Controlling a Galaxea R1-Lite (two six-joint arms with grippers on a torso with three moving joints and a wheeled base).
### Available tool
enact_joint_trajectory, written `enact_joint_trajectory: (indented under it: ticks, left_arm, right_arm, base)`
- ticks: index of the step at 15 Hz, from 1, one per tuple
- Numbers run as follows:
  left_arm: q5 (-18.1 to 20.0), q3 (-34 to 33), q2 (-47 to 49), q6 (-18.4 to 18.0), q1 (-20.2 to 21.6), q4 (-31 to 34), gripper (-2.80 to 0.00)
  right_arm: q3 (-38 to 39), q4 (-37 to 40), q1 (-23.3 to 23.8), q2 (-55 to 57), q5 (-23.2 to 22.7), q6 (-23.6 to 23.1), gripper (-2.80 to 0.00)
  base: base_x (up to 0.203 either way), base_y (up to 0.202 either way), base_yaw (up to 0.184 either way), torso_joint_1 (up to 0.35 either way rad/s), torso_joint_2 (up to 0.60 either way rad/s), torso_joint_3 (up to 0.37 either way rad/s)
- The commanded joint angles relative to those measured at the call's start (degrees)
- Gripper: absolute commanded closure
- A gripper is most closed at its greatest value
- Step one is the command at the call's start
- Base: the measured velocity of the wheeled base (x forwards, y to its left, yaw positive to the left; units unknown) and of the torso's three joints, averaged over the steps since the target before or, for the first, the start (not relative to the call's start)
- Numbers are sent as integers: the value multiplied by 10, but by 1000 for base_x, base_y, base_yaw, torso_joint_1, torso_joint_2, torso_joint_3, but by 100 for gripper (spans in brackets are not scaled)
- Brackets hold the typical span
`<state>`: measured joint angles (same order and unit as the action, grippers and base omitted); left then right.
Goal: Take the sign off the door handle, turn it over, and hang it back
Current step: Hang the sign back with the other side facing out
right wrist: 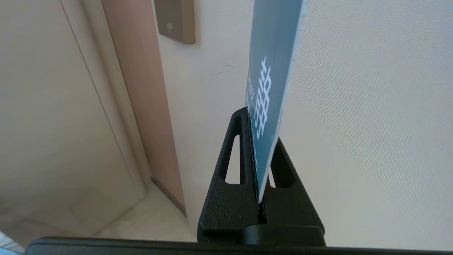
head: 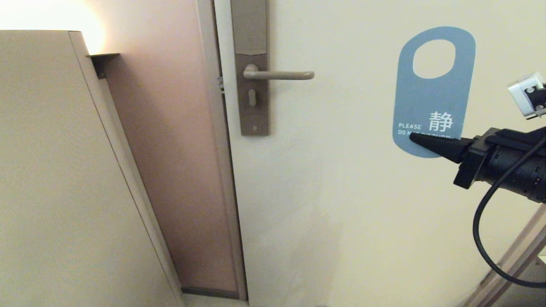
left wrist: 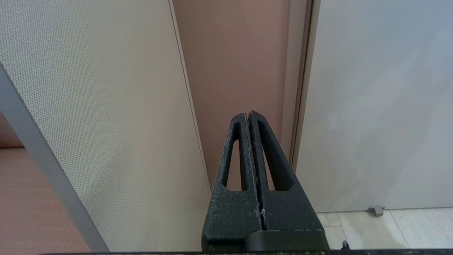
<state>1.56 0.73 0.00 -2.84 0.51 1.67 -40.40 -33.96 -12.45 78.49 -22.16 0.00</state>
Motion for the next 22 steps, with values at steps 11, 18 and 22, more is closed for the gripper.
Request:
enact_joint_trajectory:
  ticks: [11, 18, 22]
  left_arm:
    - [0, 0, 1, -1, 0, 0, 0]
    - [0, 0, 1, -1, 0, 0, 0]
    - [0, 0, 1, -1, 0, 0, 0]
  right_arm:
    - [-112, -107, -43, 196, 22, -18, 0]
    - [-164, -107, -68, 247, 63, -18, 0]
    - [-176, -107, -83, 263, 99, -21, 0]
  base:
    - [0, 0, 0, 0, 0, 0]
    - [0, 0, 0, 0, 0, 0]
    - [0, 0, 0, 0, 0, 0]
